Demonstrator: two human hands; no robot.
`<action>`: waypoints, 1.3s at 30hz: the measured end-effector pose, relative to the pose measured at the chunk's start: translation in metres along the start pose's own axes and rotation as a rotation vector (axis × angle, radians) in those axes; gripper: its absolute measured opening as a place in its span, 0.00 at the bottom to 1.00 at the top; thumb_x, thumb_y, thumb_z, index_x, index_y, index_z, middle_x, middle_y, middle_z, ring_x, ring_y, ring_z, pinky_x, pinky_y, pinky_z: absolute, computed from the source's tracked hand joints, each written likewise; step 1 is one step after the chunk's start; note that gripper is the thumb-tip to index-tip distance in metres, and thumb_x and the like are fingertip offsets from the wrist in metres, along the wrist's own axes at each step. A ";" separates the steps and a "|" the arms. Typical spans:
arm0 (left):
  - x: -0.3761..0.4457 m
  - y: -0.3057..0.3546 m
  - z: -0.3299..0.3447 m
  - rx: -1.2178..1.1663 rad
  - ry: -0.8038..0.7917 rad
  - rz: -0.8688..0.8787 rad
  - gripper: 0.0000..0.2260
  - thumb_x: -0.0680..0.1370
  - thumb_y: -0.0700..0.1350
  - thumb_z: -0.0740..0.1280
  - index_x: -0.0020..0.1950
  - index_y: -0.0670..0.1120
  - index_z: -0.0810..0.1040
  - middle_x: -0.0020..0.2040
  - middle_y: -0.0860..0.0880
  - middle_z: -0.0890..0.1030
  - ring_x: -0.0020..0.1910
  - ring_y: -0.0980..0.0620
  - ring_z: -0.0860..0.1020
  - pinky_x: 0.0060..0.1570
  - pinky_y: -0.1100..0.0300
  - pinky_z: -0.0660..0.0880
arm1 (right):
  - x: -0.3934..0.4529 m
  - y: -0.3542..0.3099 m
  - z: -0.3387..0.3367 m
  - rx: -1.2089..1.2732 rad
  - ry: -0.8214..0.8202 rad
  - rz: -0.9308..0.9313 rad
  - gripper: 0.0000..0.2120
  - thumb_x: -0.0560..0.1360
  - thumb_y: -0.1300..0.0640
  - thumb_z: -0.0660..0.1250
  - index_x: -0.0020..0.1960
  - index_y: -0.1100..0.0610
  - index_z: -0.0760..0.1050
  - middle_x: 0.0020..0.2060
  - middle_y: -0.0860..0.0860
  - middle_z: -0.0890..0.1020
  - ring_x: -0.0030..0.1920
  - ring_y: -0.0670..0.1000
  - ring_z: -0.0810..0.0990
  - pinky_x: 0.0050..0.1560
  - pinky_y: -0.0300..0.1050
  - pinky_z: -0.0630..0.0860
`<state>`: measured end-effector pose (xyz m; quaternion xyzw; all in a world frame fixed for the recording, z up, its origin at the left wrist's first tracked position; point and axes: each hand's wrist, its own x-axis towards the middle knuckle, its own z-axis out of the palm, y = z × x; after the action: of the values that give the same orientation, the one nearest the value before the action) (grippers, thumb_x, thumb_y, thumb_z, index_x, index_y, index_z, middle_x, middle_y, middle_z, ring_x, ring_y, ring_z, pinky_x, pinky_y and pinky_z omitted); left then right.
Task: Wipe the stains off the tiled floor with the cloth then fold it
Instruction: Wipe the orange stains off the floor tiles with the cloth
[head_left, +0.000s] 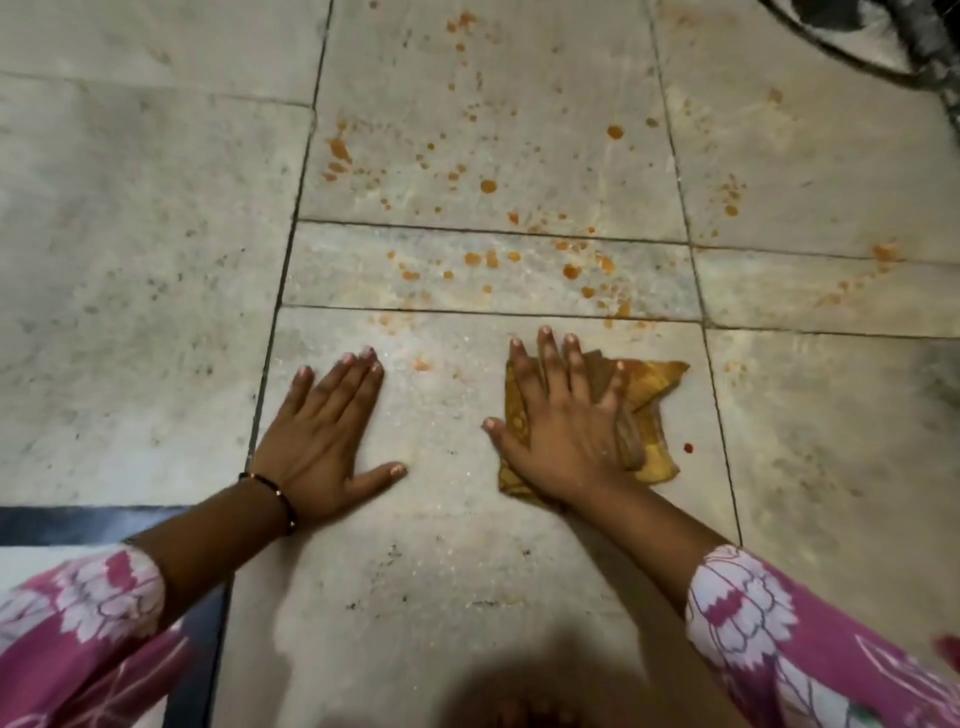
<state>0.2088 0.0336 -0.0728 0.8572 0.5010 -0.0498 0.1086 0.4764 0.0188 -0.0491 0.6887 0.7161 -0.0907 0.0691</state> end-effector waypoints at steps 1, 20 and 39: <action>0.004 -0.003 -0.002 -0.013 0.013 -0.029 0.43 0.73 0.71 0.46 0.78 0.42 0.49 0.78 0.44 0.50 0.76 0.48 0.49 0.73 0.48 0.44 | 0.001 -0.002 0.002 -0.003 0.016 -0.049 0.39 0.73 0.32 0.46 0.76 0.48 0.36 0.77 0.53 0.40 0.76 0.57 0.39 0.67 0.70 0.35; 0.006 -0.004 -0.005 -0.066 0.025 -0.086 0.42 0.73 0.71 0.46 0.78 0.45 0.49 0.78 0.47 0.50 0.76 0.49 0.49 0.73 0.49 0.43 | -0.059 0.012 0.011 -0.038 0.016 -0.216 0.33 0.73 0.33 0.52 0.76 0.39 0.49 0.75 0.53 0.59 0.72 0.65 0.58 0.62 0.73 0.58; 0.006 0.000 -0.009 -0.046 0.016 -0.094 0.41 0.74 0.70 0.46 0.77 0.42 0.53 0.77 0.46 0.52 0.75 0.49 0.51 0.71 0.54 0.36 | -0.082 0.051 0.016 -0.044 0.035 -0.275 0.33 0.73 0.34 0.52 0.76 0.42 0.51 0.70 0.51 0.67 0.67 0.60 0.64 0.61 0.63 0.65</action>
<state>0.2112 0.0409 -0.0658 0.8303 0.5426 -0.0366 0.1217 0.5305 -0.0632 -0.0478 0.5840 0.8065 -0.0717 0.0585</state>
